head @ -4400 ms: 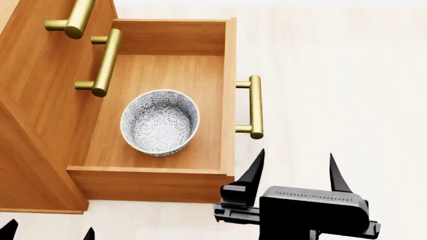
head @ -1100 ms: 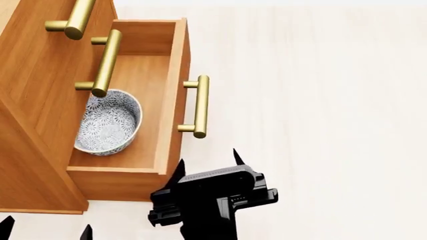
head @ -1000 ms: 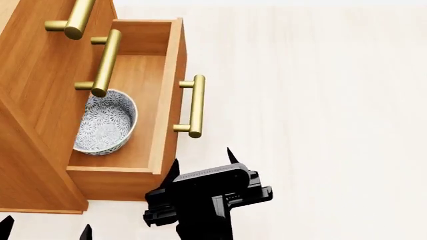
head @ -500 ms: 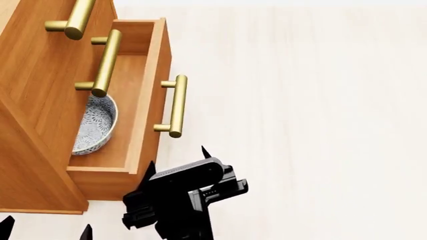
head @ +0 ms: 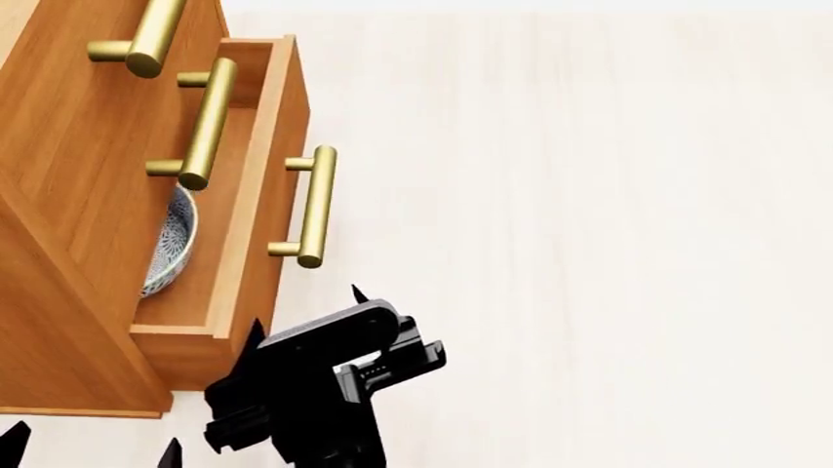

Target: Put the bowl in the bottom drawer of the cabinet and close it.

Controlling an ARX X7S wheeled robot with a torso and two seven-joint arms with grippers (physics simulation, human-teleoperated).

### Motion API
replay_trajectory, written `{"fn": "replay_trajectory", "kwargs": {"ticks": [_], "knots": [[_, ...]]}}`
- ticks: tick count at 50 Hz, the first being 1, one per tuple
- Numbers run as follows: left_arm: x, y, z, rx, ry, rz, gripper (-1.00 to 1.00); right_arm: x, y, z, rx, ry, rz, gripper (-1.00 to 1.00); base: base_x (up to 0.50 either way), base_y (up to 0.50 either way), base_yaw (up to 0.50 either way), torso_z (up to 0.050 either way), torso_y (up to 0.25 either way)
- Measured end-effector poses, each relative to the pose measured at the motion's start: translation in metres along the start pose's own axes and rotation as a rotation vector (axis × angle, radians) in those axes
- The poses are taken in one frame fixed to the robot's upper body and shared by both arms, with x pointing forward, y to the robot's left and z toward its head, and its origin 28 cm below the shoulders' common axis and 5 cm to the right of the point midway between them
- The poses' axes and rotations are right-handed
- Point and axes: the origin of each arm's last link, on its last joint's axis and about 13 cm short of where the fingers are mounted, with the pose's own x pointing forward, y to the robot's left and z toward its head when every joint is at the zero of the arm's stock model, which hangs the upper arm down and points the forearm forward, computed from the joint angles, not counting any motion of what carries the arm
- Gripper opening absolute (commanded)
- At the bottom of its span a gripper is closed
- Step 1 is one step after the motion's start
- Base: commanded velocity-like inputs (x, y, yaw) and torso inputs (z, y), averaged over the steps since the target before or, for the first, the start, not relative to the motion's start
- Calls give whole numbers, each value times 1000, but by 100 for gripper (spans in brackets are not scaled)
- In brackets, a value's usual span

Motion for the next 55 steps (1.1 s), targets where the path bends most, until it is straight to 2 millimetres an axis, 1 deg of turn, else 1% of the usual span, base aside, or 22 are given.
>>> {"fn": "replay_trajectory", "kwargs": {"ticks": [29, 41, 55], "knots": [[-1, 2, 2, -4, -1, 10, 100, 17, 19, 4, 1, -1, 101, 100, 0, 0, 0, 0, 0], [-1, 3, 2, -9, -2, 14, 100, 20, 27, 5, 5, 5, 136, 100, 0, 0, 0, 0, 0], [-2, 4, 3, -13, -4, 18, 100, 21, 31, 9, 1, 13, 163, 100, 0, 0, 0, 0, 0]]}}
